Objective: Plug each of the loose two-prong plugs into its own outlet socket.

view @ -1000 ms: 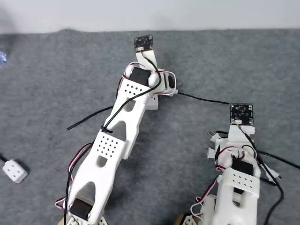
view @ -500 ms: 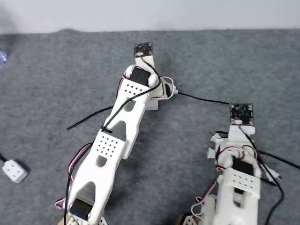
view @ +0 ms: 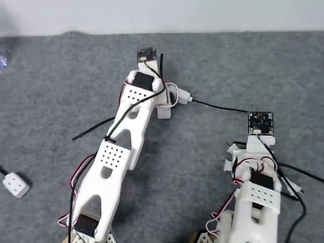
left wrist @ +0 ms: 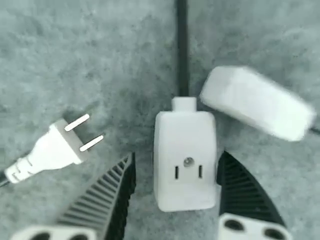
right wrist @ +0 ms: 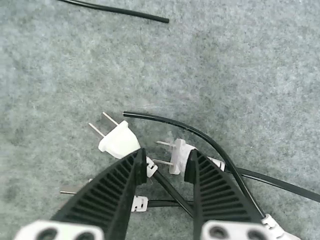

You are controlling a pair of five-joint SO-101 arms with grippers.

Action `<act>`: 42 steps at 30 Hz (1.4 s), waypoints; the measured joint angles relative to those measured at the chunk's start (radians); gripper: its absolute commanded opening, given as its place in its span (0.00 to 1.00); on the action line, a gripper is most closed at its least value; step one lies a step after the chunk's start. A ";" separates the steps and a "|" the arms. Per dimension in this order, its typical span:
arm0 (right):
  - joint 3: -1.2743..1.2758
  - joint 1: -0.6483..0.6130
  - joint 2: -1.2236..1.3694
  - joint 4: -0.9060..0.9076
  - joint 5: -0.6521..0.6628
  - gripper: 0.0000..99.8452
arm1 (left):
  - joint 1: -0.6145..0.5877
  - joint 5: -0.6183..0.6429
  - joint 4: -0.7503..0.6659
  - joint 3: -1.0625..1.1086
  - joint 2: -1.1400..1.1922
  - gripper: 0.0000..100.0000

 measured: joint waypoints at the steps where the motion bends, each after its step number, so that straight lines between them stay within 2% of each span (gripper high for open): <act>1: 0.000 0.000 0.000 0.000 0.000 0.13 | 0.000 -0.003 0.000 0.002 0.008 0.25; 5: 0.000 0.000 0.000 0.000 0.000 0.13 | 0.002 -0.009 0.000 0.000 0.011 0.21; 9: 0.000 0.000 0.000 0.000 0.000 0.13 | 0.003 -0.009 0.000 0.000 0.011 0.00; 12: 0.000 0.000 0.000 0.000 0.000 0.13 | 0.005 -0.006 0.000 0.000 0.011 0.01; 22: 0.000 0.000 0.000 0.000 0.000 0.13 | 0.037 -0.123 0.000 0.000 0.011 0.01; 28: 0.029 -0.018 0.000 -0.038 0.000 0.13 | 0.110 -0.215 0.002 0.002 -0.031 0.01; 35: 0.031 -0.044 0.000 -0.048 0.000 0.13 | 0.242 -0.399 0.002 0.051 -0.319 0.01; 39: 0.031 -0.048 0.000 -0.048 0.000 0.13 | 0.196 -0.474 0.003 0.198 -0.502 0.01; 42: 0.031 -0.048 0.000 -0.049 0.000 0.13 | 0.112 -0.488 0.003 0.321 -0.609 0.01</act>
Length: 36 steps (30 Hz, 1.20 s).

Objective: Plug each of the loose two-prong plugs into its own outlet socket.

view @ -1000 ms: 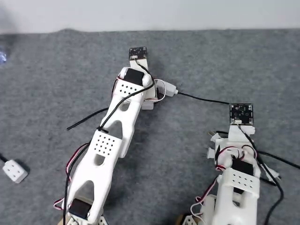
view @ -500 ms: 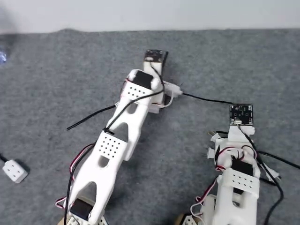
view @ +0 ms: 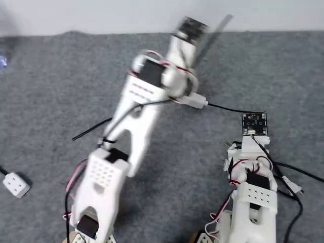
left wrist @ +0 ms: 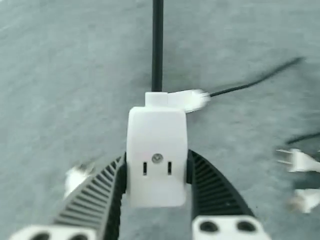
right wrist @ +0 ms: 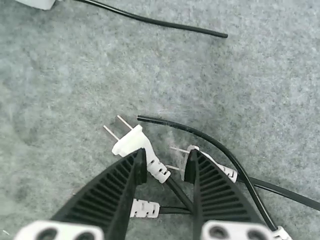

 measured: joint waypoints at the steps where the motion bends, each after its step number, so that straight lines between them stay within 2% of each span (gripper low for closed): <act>1: 0.000 0.002 0.000 0.000 0.000 0.13 | -0.032 -0.003 0.000 0.041 -0.041 0.01; 6: 0.000 -0.005 0.000 0.000 0.000 0.13 | -0.097 -0.127 0.002 0.236 -0.288 0.01; 12: 0.000 -0.003 0.000 0.000 0.000 0.13 | -0.192 -0.310 0.002 0.592 -0.760 0.01; 15: 0.000 -0.005 0.000 0.000 0.000 0.13 | -0.333 -0.393 0.002 0.804 -0.999 0.01; 20: 0.000 -0.003 0.000 0.000 0.000 0.13 | -0.681 -0.526 -0.087 1.131 -1.270 0.01; 24: 0.000 -0.005 0.000 0.000 0.000 0.13 | -0.959 -0.615 -0.213 1.376 -1.366 0.01; 29: 0.000 -0.002 0.000 0.000 0.000 0.13 | -1.214 -0.707 -0.443 1.695 -1.389 0.01; 32: 0.000 -0.003 0.000 0.000 0.000 0.13 | -1.332 -0.730 -0.658 1.895 -1.389 0.01; 36: 0.000 -0.002 0.000 0.000 0.000 0.13 | -1.428 -0.735 -0.930 2.101 -1.373 0.01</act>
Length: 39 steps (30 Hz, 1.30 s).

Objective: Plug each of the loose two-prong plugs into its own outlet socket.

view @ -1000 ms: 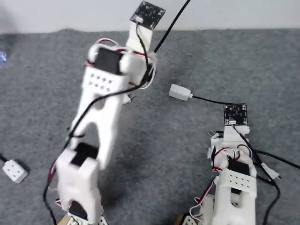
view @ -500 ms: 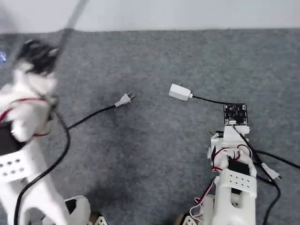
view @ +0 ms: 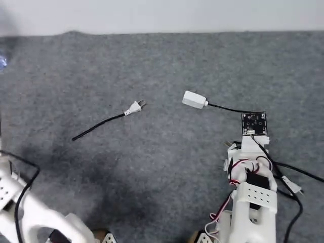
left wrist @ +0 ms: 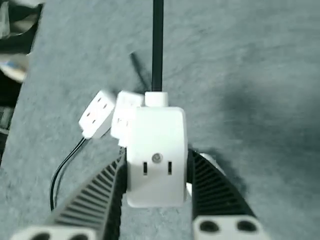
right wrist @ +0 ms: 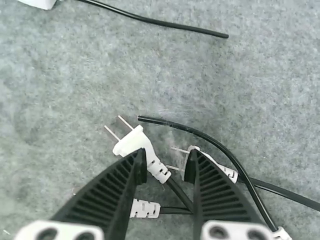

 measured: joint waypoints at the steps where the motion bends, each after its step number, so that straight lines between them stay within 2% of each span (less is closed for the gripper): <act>1: 0.000 0.000 0.000 0.000 0.000 0.13 | -0.017 0.000 -0.048 0.031 0.005 0.01; 4: 0.000 0.000 0.000 0.000 0.000 0.13 | -0.041 -0.003 -0.127 0.071 0.035 0.05; 8: 0.000 0.000 0.000 0.000 0.000 0.13 | -0.071 -0.003 -0.176 0.074 0.098 0.26; 11: 0.000 0.000 0.000 0.000 0.000 0.13 | -0.075 -0.008 -0.183 0.074 0.124 0.34; 14: 0.000 -0.008 0.000 0.023 0.000 0.15 | -0.087 -0.025 -0.204 0.074 0.127 0.36; 22: -0.002 -0.057 0.000 0.072 0.054 0.32 | -0.118 -0.029 -0.227 0.046 0.127 0.36; 25: -0.084 -0.104 0.000 0.161 0.092 0.31 | -0.121 -0.017 -0.129 0.035 0.127 0.36; 33: -0.506 -0.330 0.164 0.405 0.172 0.31 | -0.075 0.074 0.315 -0.041 0.127 0.36; 39: -0.832 -0.347 0.479 0.451 0.195 0.31 | -0.075 0.094 0.368 0.041 0.132 0.36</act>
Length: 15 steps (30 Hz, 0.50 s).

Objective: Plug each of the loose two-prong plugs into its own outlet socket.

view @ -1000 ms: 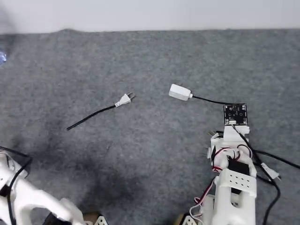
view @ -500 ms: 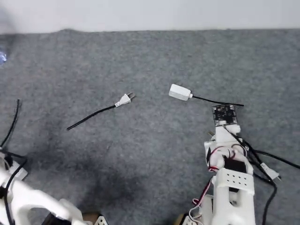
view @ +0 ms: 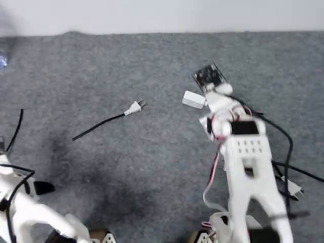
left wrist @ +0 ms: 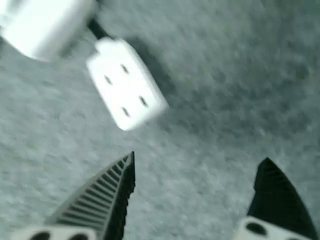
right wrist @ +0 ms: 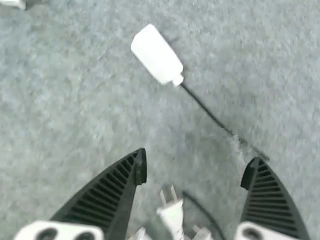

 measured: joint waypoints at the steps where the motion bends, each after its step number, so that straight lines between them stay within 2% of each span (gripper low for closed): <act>1: -0.049 0.000 0.060 0.002 0.015 0.31 | 0.000 0.000 0.000 0.020 0.000 0.36; 6: -0.288 -0.032 0.362 0.009 0.175 0.31 | 0.000 0.000 0.000 0.109 0.000 0.36; 9: -0.446 -0.051 0.542 0.072 0.273 0.31 | 0.000 0.000 0.000 0.157 0.000 0.36; 15: -0.825 -0.081 0.868 0.204 0.339 0.31 | 0.000 0.002 -0.021 0.189 0.000 0.36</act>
